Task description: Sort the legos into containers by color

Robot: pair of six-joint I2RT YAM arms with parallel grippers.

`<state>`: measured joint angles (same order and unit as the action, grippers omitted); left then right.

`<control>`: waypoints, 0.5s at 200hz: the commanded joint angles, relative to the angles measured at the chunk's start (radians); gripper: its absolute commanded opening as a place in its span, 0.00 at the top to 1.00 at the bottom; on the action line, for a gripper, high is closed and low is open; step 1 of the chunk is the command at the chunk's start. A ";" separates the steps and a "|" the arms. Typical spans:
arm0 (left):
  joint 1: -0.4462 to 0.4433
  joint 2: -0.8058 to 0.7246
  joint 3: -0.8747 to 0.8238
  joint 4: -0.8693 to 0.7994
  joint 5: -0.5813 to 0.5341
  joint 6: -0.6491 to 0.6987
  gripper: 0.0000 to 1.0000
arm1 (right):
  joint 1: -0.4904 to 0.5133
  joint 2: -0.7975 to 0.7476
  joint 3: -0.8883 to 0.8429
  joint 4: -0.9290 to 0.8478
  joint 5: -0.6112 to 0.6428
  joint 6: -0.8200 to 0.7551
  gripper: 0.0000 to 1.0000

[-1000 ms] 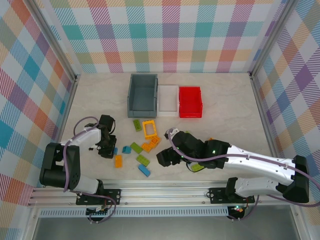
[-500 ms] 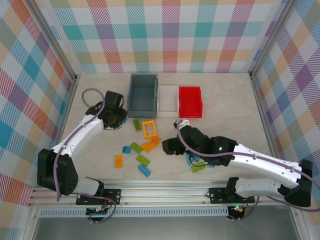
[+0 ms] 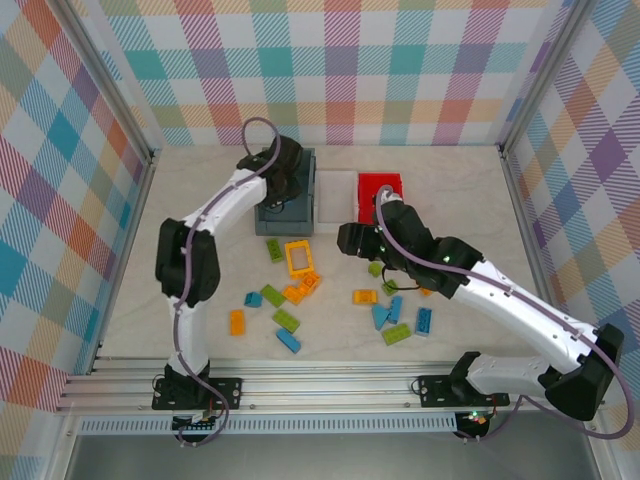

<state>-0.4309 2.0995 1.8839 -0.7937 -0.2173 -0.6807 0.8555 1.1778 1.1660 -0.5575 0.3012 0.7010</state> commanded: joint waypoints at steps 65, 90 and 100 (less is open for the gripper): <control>-0.009 0.137 0.134 -0.116 -0.011 0.063 0.49 | -0.036 -0.035 -0.038 -0.113 0.075 0.094 0.25; -0.009 0.089 0.134 -0.115 -0.005 0.065 0.42 | -0.103 -0.051 -0.061 -0.222 0.105 0.158 0.24; -0.011 0.066 0.135 -0.113 -0.006 0.065 0.40 | -0.143 -0.061 -0.080 -0.248 0.099 0.168 0.23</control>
<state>-0.4309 2.2486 1.9942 -0.8764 -0.2260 -0.6220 0.7834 1.1553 1.1229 -0.6781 0.3573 0.7994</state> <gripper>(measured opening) 0.582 0.762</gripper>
